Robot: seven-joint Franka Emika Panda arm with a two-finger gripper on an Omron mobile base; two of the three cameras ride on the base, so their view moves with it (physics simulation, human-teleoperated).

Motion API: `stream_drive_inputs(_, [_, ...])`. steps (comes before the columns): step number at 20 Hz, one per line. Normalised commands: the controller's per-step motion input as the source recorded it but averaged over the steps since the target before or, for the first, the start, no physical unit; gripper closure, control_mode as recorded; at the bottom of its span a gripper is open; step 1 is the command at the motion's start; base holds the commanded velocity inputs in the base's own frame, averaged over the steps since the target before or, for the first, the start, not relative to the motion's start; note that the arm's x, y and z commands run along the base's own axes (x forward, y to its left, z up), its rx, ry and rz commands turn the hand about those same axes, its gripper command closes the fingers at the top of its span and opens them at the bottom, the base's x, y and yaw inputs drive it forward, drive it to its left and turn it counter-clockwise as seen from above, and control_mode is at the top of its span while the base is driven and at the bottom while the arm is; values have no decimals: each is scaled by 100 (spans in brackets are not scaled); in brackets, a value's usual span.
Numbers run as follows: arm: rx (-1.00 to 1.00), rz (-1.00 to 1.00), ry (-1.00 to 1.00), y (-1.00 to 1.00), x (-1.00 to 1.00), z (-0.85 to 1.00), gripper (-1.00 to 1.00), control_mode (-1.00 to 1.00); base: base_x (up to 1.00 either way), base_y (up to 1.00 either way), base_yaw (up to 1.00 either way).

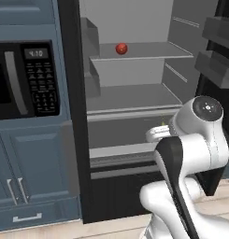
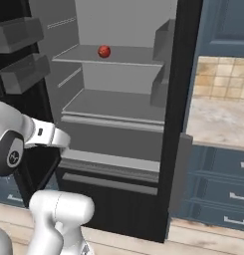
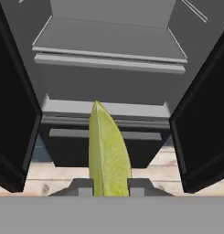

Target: Grab the onion and lemon wedge from the fridge, place them in the blender, close the lid, and turn on the blender to create a marinade.

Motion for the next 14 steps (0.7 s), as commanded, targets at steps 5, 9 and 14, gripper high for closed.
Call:
stream_drive_inputs(5, [0, 0, 0, 0, 0, 0, 100, 100, -100, -13, 0])
stream_drive_inputs(9, [0, 0, 0, 0, 0, 0, 100, 100, -100, -19, -1])
stream_drive_inputs(14, [0, 0, 0, 0, 0, 0, 100, 100, -95, -37, -24])
